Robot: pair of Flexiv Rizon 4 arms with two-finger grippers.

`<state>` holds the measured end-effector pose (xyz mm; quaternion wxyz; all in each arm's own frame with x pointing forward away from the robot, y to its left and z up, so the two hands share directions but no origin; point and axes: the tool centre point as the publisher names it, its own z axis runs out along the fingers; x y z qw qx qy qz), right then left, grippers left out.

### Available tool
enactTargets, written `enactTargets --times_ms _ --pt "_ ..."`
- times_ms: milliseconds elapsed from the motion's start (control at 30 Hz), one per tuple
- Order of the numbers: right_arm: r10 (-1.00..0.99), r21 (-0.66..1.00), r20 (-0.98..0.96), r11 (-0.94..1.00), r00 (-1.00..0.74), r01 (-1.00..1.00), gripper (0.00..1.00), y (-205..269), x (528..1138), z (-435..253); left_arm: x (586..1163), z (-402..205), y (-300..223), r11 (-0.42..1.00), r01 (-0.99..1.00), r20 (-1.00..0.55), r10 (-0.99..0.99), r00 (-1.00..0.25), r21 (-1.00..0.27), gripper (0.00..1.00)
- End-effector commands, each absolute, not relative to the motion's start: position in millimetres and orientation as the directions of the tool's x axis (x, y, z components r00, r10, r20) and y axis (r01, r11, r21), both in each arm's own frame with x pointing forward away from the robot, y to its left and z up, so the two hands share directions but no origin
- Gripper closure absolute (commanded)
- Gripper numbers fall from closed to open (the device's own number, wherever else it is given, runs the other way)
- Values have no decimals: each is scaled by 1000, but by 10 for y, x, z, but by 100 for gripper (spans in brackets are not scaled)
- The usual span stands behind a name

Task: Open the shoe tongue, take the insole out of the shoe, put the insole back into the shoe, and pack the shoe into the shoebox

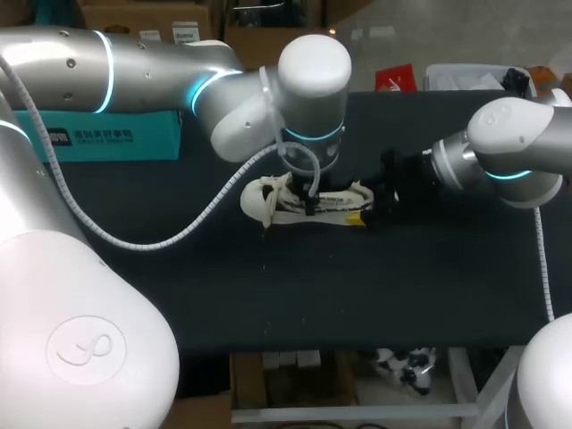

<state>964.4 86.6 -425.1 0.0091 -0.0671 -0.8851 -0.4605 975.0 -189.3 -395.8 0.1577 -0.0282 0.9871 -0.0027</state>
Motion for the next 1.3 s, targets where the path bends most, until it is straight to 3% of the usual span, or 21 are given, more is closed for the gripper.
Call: enactTargets --times_ms 33,300,367,400,667,1300 --pt "102 816 81 565 -991 125 100 828 9606 -4272 10239 -4871 -1805 998 -50 -346 -56 -937 -26 77" --pt "102 816 81 565 -991 125 100 828 9606 -4272 10446 -4920 -1821 999 -35 -370 -46 -928 -37 78" --pt "102 816 81 565 -991 125 100 828 9606 -4272 10467 -4911 -1834 999 -29 -372 -43 -927 -43 87" --pt "102 816 81 565 -991 125 100 828 9606 -4272 10479 -4901 -1846 999 -24 -375 -39 -926 -44 100" --pt "102 816 81 565 -991 125 100 828 9606 -4272 10528 -4670 -1933 997 -7 -375 -35 -926 -77 100" --pt "102 816 81 565 -991 125 100 828 9606 -4272 10006 -3586 -2254 965 62 -219 5 -976 -254 100"
